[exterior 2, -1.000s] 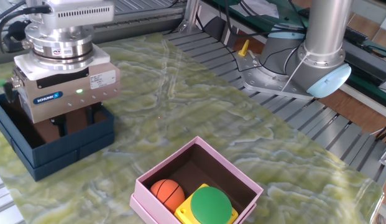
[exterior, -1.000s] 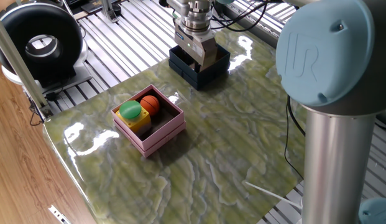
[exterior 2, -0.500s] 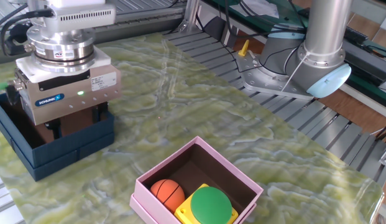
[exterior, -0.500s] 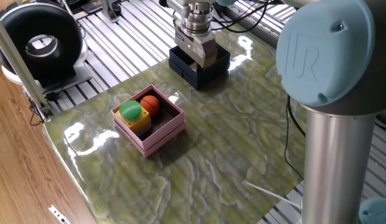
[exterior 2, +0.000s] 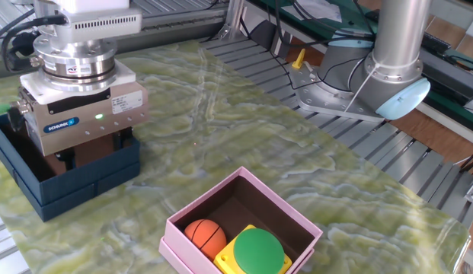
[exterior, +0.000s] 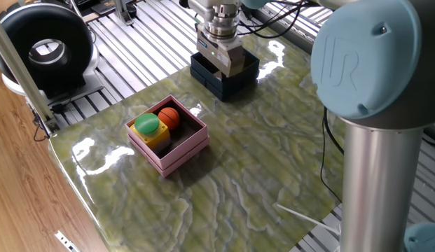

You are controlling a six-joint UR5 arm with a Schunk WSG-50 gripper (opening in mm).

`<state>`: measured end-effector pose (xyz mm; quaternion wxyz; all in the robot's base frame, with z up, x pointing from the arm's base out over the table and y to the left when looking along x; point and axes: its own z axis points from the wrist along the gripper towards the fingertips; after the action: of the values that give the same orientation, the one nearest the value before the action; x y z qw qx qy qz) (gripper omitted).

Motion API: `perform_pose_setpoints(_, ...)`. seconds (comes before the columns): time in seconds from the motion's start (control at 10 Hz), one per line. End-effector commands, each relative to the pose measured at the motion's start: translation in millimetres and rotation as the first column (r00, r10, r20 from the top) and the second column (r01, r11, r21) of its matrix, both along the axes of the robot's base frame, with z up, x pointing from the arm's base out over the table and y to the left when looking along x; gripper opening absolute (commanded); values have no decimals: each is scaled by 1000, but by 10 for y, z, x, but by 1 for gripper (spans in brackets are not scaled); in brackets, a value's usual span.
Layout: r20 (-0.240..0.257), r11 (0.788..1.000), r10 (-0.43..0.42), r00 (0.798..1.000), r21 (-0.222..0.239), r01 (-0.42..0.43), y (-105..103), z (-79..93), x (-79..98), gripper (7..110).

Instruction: Move an object from one box to another

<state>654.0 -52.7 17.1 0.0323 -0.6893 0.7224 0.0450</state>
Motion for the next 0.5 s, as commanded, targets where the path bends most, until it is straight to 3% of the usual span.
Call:
perform_pose_setpoints(0.0, 5, 1000, -14, 1000, 21, 14, 31, -39, -5, 66)
perform_pose_setpoints(0.3, 1, 999, -21, 1000, 27, 21, 45, -52, -22, 66)
perform_pose_setpoints(0.4, 3, 999, -40, 999, 24, 40, 35, -54, -16, 44)
